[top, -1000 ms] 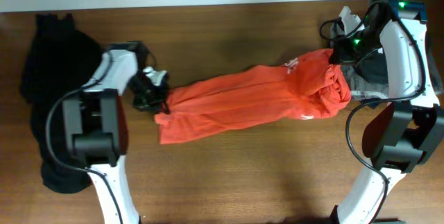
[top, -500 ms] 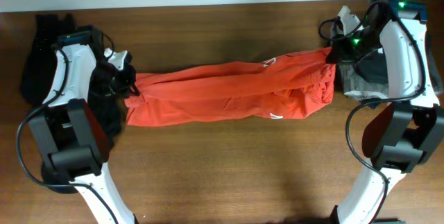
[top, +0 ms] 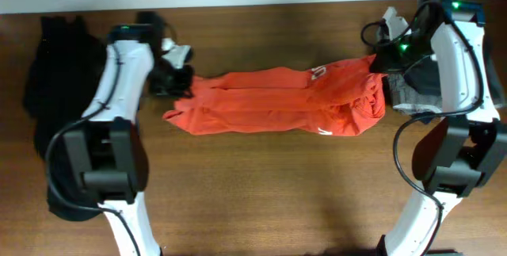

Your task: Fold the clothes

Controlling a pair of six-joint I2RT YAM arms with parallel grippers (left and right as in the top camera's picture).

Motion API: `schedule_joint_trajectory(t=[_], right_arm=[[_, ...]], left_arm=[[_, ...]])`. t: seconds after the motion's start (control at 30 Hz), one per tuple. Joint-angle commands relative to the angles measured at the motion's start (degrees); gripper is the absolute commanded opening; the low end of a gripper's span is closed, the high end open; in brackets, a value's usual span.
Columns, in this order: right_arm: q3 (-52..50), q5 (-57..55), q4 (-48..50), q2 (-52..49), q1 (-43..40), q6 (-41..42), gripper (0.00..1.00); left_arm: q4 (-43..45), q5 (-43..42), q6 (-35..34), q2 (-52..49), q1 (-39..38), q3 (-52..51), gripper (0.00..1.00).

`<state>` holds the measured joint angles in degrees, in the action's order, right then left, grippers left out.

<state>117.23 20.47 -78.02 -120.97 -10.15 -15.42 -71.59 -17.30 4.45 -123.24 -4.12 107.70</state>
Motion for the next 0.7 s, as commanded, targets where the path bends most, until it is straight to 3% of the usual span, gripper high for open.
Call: schedule_joint_trajectory(t=[0.0,0.67], right_arm=[[1.49,0.31,-0.15,0.68,1.16,-0.2,0.04],[1.49,0.31,-0.81,0.68,1.16,-0.2,0.04]], left_arm=[[2.19,0.81,-2.34,2.29,-3.76,1.14,0.01],[8.96,0.98,-5.35,2.19,-15.63,8.37,0.01]])
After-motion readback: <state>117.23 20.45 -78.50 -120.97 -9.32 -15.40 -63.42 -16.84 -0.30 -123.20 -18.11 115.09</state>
